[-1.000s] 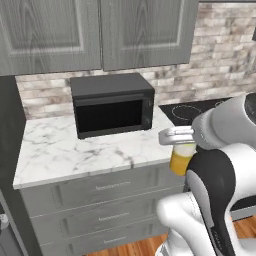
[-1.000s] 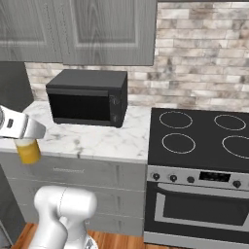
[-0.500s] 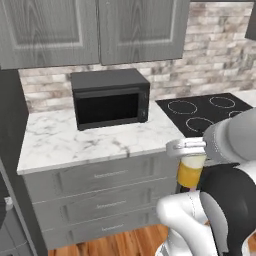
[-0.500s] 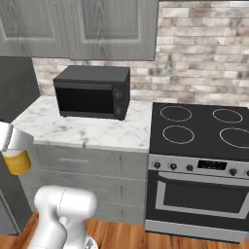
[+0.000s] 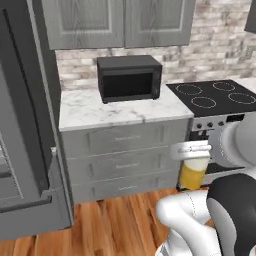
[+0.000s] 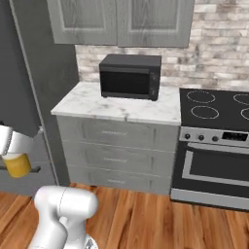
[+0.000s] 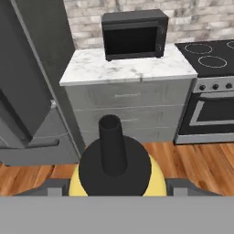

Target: Place the mustard and mayonnaise from the counter to the top shelf of the fridge. If the existing items in the fridge are on the top shelf, move them to other shelves.

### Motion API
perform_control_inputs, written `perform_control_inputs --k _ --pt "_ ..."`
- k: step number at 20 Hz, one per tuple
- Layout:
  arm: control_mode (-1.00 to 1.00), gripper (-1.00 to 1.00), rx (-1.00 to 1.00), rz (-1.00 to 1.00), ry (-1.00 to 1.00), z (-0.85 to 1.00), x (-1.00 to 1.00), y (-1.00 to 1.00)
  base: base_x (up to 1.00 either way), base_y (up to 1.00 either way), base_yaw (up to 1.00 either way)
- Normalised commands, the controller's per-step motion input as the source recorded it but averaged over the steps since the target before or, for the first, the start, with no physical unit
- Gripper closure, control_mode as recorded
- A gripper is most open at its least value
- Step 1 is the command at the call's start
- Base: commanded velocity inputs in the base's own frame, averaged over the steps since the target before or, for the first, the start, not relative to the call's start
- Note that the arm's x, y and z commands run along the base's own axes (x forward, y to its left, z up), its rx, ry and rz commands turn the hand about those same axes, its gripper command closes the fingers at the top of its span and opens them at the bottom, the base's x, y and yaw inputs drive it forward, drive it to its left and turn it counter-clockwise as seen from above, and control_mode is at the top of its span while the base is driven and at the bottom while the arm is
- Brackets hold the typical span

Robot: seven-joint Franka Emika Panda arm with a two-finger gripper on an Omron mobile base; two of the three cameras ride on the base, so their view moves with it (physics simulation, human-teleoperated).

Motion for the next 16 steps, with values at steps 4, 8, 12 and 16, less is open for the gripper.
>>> perform_control_inputs --k 4,8,12,16 --pt "1.0 1.0 0.0 0.0 0.0 0.0 0.0 0.0 -0.75 1.0 0.13" --pt "1.0 1.0 0.0 0.0 0.0 0.0 0.0 0.0 -0.15 1.0 0.11" --pt "1.0 1.0 0.0 0.0 0.0 0.0 0.0 0.0 0.15 1.0 0.05" --pt "1.0 1.0 0.0 0.0 0.0 0.0 0.0 0.0 0.36 1.0 0.03"
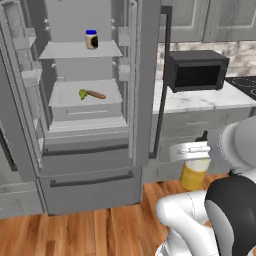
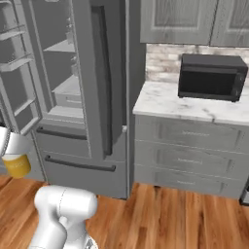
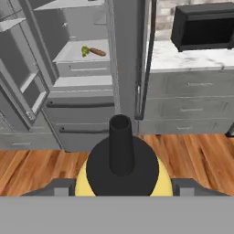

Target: Place the mustard and mayonnaise from the counter to the top shelf of the fridge. If the existing items in the fridge are on the top shelf, move them to other shelves.

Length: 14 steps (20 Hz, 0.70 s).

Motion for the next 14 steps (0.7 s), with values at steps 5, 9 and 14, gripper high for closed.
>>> perform_control_inputs --k 5,9,14 --pt "1.0 1.0 0.0 0.0 0.0 0.0 0.0 0.0 0.55 1.0 0.0" --pt "1.0 1.0 0.0 0.0 0.0 0.0 0.0 0.0 0.7 1.0 0.0" --pt "1.0 1.0 0.0 0.0 0.0 0.0 0.0 0.0 0.8 0.43 0.0"
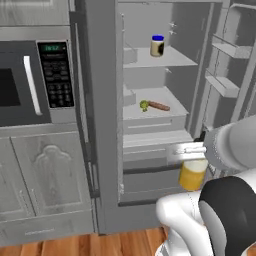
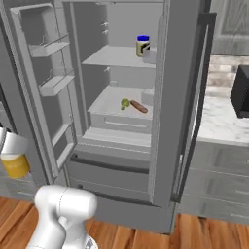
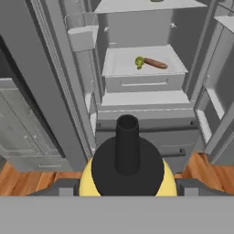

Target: Place the mustard and mayonnaise from the counter to the top shelf of the fridge. If the existing items in the fridge are on the top shelf, move them to other shelves.

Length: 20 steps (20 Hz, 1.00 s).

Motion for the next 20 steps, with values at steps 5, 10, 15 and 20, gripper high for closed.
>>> perform_control_inputs --k 5,10,15,20 --pt "1.0 1.0 0.0 0.0 0.0 0.0 0.0 0.0 0.58 -0.18 0.0" --pt "1.0 1.0 0.0 0.0 0.0 0.0 0.0 0.0 0.6 -0.14 0.0" --pt "1.0 1.0 0.0 0.0 0.0 0.0 0.0 0.0 0.49 -0.02 0.0" --pt "1.0 1.0 0.0 0.0 0.0 0.0 0.0 0.0 0.19 -0.27 0.0"
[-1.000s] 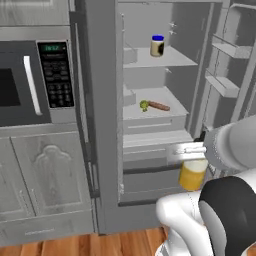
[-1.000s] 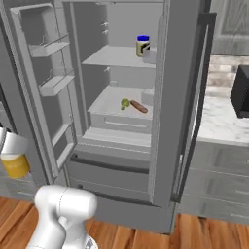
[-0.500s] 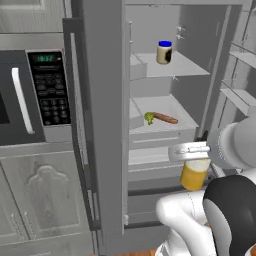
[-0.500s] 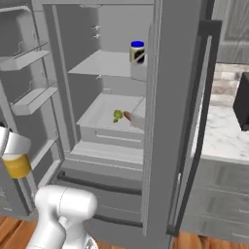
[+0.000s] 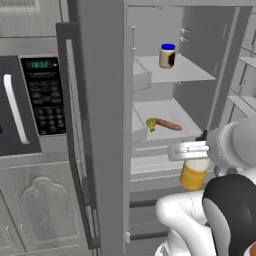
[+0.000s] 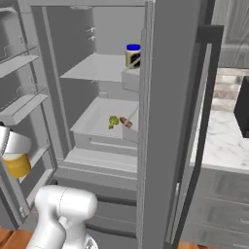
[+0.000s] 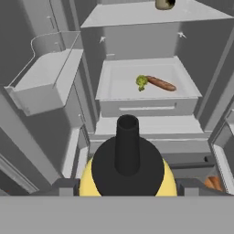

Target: Place the mustard and mayonnaise from the counter to the top shelf of the fridge. If the existing items in the fridge are on the top shelf, move them to other shelves.

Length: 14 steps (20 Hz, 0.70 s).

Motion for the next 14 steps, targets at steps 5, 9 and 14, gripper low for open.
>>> perform_control_inputs --k 5,9,14 --pt "1.0 1.0 0.0 0.0 0.0 0.0 0.0 0.0 0.33 -0.23 0.0" --pt "1.0 1.0 0.0 0.0 0.0 0.0 0.0 0.0 0.51 -0.26 0.0" --pt "1.0 1.0 0.0 0.0 0.0 0.0 0.0 0.0 0.51 -0.19 0.0"
